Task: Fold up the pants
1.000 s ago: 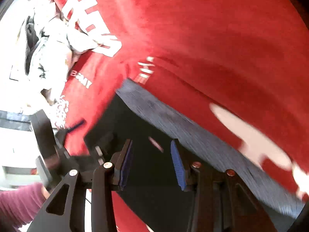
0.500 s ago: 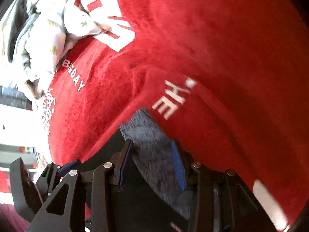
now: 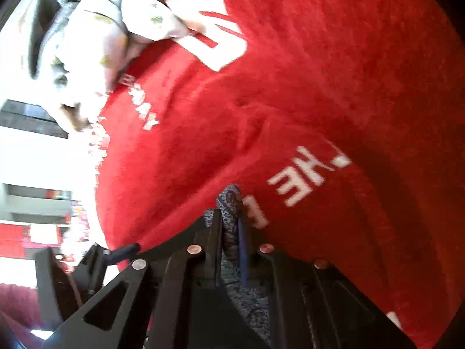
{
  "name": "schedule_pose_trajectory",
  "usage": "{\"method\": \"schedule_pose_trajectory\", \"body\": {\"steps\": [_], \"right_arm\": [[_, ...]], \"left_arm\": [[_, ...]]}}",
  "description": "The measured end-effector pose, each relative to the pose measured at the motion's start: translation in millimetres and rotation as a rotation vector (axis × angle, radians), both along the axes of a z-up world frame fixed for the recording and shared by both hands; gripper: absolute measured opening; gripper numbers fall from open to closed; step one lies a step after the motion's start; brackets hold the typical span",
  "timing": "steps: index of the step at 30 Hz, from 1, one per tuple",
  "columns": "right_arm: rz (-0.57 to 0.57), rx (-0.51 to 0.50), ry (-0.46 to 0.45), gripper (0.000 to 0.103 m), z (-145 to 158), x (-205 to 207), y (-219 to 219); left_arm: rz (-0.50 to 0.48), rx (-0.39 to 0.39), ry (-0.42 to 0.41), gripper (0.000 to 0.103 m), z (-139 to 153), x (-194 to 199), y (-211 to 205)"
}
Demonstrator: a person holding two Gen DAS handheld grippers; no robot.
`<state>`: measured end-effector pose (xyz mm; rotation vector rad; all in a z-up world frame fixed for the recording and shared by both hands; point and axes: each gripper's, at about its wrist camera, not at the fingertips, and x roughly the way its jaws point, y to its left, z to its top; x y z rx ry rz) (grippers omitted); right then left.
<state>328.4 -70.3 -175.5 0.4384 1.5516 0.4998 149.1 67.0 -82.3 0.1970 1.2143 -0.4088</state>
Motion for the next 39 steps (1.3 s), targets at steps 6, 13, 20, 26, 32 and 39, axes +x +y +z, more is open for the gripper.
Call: {"method": "schedule_pose_trajectory", "body": {"steps": [6,13,20,26,32,39], "right_arm": [[-0.068,-0.114,0.017,0.019,-26.0,-2.2,2.6],[-0.164,-0.207,-0.035,0.047,22.4,-38.6,-19.1],[-0.370,-0.231,-0.003,0.076,69.2,-144.9,-87.0],[-0.549,-0.258,0.048,0.076,86.4,-246.0,-139.2],[-0.738,-0.241,0.133,0.079,90.7,-357.4,-183.3],[-0.940,-0.217,0.190,0.079,93.5,-468.4,-227.4]], "left_arm": [[0.040,-0.007,0.048,0.103,-4.2,1.3,3.3],[0.003,0.083,0.039,0.103,7.2,-3.0,-7.4],[-0.124,0.133,0.027,0.103,28.0,-35.6,-44.3],[-0.251,0.141,0.021,0.103,38.6,-84.2,-100.5],[-0.393,0.137,0.040,0.103,44.2,-140.3,-175.9],[-0.527,0.149,0.087,0.103,41.0,-207.5,-256.2]]}}
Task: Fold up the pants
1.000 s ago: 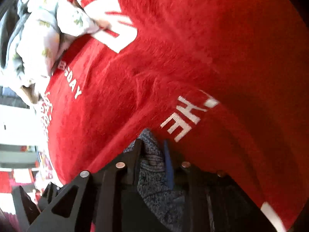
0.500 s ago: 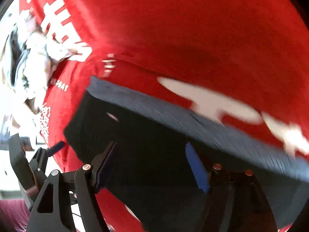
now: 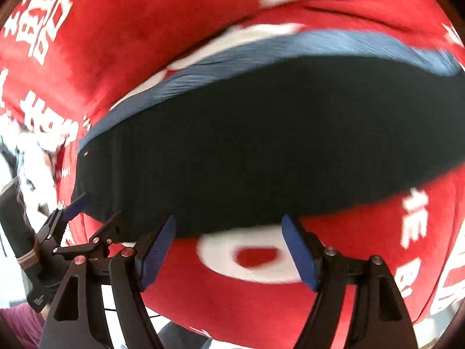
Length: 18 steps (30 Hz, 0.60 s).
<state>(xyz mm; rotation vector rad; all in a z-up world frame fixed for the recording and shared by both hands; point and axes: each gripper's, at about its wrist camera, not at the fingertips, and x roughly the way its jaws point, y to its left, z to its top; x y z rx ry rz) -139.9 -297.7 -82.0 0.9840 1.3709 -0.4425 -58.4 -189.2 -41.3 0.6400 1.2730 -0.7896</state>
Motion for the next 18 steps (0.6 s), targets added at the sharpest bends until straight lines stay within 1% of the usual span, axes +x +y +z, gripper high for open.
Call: {"method": "schedule_pose_trajectory", "body": {"steps": [4,7,9,12,14,16,18], "right_arm": [[-0.129,-0.002,-0.001,0.079,5.9,-55.1,-28.7],[-0.221,-0.043,0.001,0.079,12.4,-92.8,-59.8],[-0.277,-0.090,0.010,0.079,17.3,-112.8,-82.0],[-0.371,-0.128,0.009,0.078,18.1,-142.4,-120.6],[-0.443,-0.128,0.000,0.065,13.8,-160.3,-142.3],[-0.488,-0.131,0.005,0.062,9.8,-174.4,-157.6],[-0.501,-0.156,-0.002,0.054,9.8,-183.0,-170.8]], "left_arm": [[-0.046,0.015,0.015,0.103,-0.3,-34.5,-44.0],[-0.075,0.003,-0.016,0.103,6.0,-53.7,-77.8],[-0.067,-0.007,-0.042,0.103,8.6,-55.5,-101.6],[-0.026,-0.027,-0.038,0.103,3.9,-47.2,-135.8],[-0.015,-0.020,-0.042,0.103,-3.5,-46.7,-154.8],[-0.004,-0.009,-0.069,0.103,-8.9,-46.6,-174.1],[0.007,-0.003,-0.083,0.103,-11.5,-46.8,-186.1]]}}
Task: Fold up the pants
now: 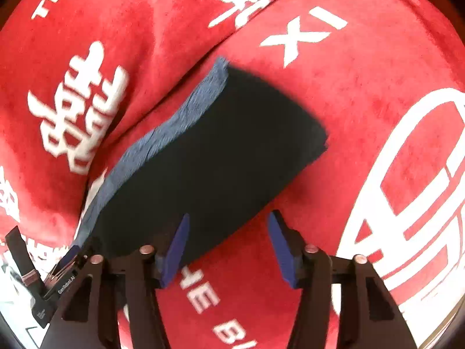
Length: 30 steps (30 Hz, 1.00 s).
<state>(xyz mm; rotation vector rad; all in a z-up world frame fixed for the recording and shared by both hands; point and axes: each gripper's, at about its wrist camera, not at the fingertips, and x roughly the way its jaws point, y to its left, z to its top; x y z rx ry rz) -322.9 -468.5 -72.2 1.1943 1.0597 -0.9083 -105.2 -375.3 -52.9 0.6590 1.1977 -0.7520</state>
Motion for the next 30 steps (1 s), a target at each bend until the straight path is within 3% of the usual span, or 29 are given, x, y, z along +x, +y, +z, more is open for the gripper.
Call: {"method": "schedule_pose_trajectory", "body": {"steps": [4,8,10,17,25,30], "right_arm": [[0.063,-0.074,-0.026,0.051,2.9,11.8,-19.0],[0.084,-0.096,0.036,0.047,-11.4,10.6,-35.1],[0.026,-0.073,0.001,0.043,-14.1,-0.8,-38.5],[-0.086,0.046,-0.173,0.057,-12.3,-27.9,-11.5],[-0.134,0.141,-0.222,0.058,-31.9,-34.0,23.0],[-0.168,0.173,-0.249,0.058,-47.3,-42.5,18.8]], "left_arm": [[0.011,0.010,-0.013,0.103,-9.0,2.4,-30.9],[-0.004,0.070,-0.024,0.103,-31.7,4.5,-51.0],[-0.007,0.059,-0.021,0.103,-28.9,4.5,-51.0],[-0.041,0.081,-0.023,0.103,-21.3,-2.0,-38.0],[-0.047,0.084,-0.023,0.103,-14.8,-17.2,-41.0],[-0.046,0.082,-0.026,0.103,-23.7,-16.5,-34.9]]}}
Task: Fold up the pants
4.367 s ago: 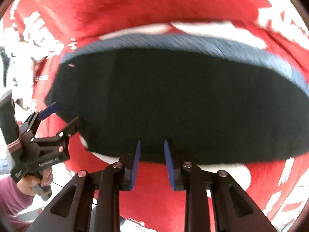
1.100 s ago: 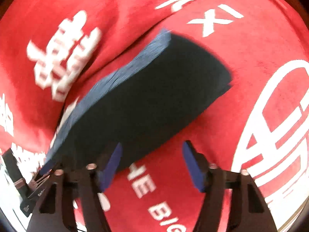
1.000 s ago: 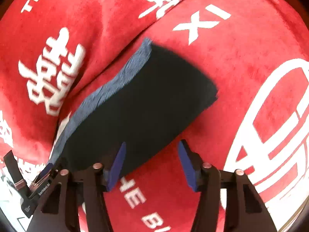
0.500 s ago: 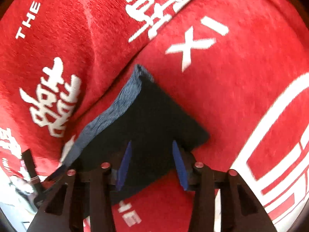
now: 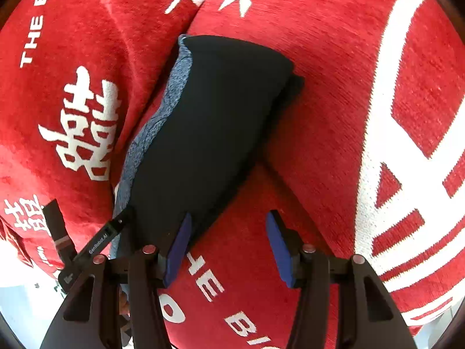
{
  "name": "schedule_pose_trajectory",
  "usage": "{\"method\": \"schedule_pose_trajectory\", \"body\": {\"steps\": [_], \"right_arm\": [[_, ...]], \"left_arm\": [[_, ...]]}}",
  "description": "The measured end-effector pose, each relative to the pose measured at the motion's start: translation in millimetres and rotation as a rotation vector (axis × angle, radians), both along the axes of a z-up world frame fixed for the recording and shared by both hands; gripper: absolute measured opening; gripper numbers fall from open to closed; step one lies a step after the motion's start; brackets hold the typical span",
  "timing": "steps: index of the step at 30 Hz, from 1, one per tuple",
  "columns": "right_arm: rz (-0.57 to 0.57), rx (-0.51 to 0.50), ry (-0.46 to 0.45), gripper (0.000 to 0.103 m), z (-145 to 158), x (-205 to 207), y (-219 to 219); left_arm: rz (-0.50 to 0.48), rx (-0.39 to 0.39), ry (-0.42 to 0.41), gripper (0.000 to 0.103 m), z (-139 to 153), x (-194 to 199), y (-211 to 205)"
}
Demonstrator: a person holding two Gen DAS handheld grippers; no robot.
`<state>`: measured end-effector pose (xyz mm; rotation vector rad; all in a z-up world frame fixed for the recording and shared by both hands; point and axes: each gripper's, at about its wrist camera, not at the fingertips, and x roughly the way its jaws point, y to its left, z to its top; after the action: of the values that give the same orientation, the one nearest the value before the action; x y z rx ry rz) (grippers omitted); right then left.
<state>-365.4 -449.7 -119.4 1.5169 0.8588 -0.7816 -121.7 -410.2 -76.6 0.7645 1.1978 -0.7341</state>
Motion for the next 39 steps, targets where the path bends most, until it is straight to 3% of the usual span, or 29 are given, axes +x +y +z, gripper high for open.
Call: {"method": "schedule_pose_trajectory", "body": {"steps": [8,14,19,25,30,31,33,34,35,39], "right_arm": [[-0.012,0.008,-0.034,0.060,-9.0,-7.7,-5.3],[-0.090,0.033,-0.105,0.060,-17.6,-20.2,-8.1],[-0.129,0.037,-0.156,0.060,-18.9,-27.8,-9.8],[-0.141,-0.011,-0.213,0.060,-21.8,-21.5,-27.6],[-0.199,0.006,-0.274,0.060,-38.6,-10.6,-47.0],[-0.208,0.014,-0.287,0.059,-39.2,-7.6,-49.8],[-0.196,0.010,-0.279,0.039,-35.1,-1.2,-53.9],[-0.182,0.001,-0.282,0.023,-31.5,0.9,-54.7],[-0.164,-0.015,-0.288,0.017,-25.8,2.1,-55.1],[-0.101,-0.075,-0.335,0.016,-0.6,4.2,-52.2]], "left_arm": [[0.006,-0.006,-0.002,0.103,-1.6,-7.4,5.9],[0.018,-0.066,0.059,0.103,17.7,-22.8,11.7],[-0.028,-0.005,0.076,0.103,-1.9,-51.5,7.0],[-0.016,-0.036,0.083,0.103,-4.3,-55.6,17.3],[-0.046,-0.033,0.070,0.103,-3.7,-55.6,22.2],[-0.048,-0.033,0.066,0.102,-2.3,-52.7,18.3],[-0.041,-0.045,0.034,0.088,4.8,-51.9,17.1],[-0.032,-0.058,0.001,0.087,10.6,-49.6,15.6],[-0.022,-0.065,-0.017,0.087,13.3,-47.3,14.3],[0.057,-0.061,-0.055,0.087,9.3,-26.0,-2.2]]}}
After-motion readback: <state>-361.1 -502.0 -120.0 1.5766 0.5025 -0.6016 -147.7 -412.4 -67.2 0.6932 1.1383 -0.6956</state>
